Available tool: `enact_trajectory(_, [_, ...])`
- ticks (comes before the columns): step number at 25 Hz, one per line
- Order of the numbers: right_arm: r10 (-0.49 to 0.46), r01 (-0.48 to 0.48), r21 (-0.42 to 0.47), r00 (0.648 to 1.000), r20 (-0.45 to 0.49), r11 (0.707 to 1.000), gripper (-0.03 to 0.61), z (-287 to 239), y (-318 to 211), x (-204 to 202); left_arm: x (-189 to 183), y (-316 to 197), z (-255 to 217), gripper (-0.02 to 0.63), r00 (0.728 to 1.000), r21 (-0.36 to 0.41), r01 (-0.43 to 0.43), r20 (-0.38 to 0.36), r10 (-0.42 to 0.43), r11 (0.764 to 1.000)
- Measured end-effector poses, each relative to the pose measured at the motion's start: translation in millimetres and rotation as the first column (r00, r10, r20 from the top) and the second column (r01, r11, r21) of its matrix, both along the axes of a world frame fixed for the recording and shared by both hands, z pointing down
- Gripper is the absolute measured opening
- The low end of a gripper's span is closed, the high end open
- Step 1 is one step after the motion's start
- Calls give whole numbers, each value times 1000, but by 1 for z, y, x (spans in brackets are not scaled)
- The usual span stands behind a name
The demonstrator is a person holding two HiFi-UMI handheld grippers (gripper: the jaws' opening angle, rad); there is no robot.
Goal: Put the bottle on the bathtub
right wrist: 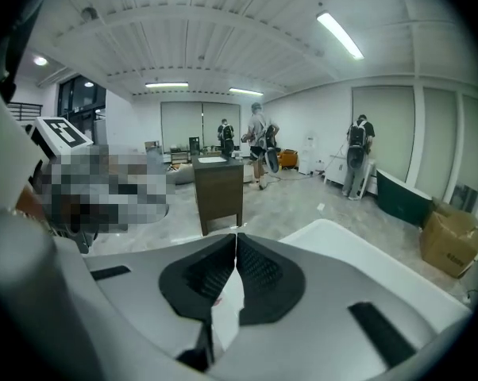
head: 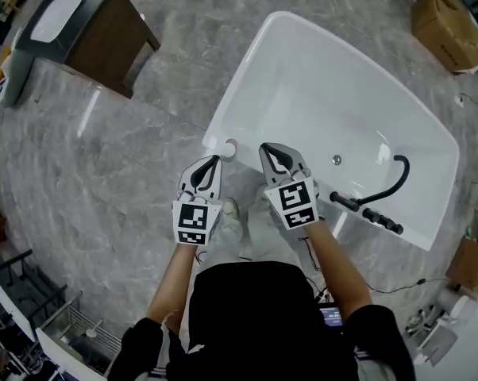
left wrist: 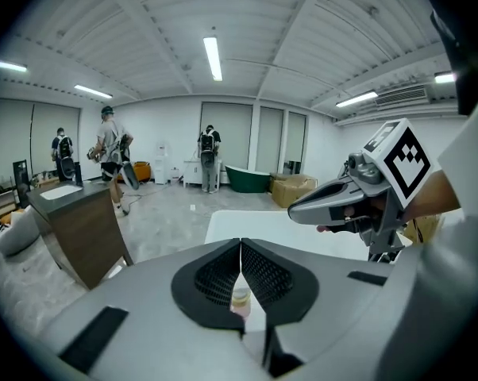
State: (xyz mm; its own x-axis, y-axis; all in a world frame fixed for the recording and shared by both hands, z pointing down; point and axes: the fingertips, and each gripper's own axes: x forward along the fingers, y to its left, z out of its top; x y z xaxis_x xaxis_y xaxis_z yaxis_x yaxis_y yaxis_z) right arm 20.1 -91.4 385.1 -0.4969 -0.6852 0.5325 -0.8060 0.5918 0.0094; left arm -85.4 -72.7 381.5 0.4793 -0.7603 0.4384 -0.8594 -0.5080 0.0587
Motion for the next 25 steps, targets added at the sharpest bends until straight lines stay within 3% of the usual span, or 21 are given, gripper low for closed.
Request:
enact_trajectory(8, [25, -27, 92, 999, 25, 995, 23, -71, -5, 8, 3, -10, -86, 14, 998, 127, 19, -61, -11, 992])
enact_trajectory(15, [34, -47, 211, 997, 62, 976, 23, -142, -9, 11, -5, -12, -151, 14, 998, 207, 33, -54, -22, 978])
enact_trajectory(25, [64, -91, 345, 994, 88, 934, 23, -214, -10, 35, -8, -15, -233, 14, 999, 351, 41, -46, -27, 935])
